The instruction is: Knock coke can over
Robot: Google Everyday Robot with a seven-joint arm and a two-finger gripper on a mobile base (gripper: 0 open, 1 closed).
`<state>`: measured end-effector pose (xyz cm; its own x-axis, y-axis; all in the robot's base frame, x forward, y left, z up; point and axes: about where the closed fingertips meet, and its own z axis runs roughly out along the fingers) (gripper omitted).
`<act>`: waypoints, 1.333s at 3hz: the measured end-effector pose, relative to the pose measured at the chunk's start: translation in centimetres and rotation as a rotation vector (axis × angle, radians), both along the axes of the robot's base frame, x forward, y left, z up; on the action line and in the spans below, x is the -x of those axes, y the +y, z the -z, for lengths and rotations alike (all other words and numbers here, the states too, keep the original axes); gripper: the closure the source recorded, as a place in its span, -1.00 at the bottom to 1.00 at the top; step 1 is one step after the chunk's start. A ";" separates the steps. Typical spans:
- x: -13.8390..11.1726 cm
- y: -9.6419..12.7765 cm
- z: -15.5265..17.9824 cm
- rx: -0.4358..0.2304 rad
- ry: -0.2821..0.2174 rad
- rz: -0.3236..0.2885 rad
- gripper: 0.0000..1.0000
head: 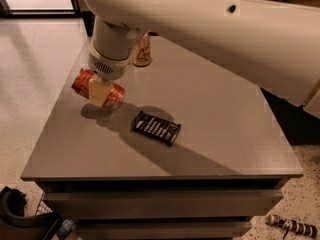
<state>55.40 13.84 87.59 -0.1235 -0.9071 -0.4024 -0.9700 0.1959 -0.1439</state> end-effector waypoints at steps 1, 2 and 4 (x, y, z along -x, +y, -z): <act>0.0 0.2 1.4 0.066 -0.011 0.007 1.00; -1.2 2.4 3.8 0.061 -0.023 -0.030 1.00; -1.7 3.8 4.4 0.030 -0.025 -0.048 0.51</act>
Offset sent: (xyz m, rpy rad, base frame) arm 0.0225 0.0363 -0.0493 -0.0697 -0.0430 0.0436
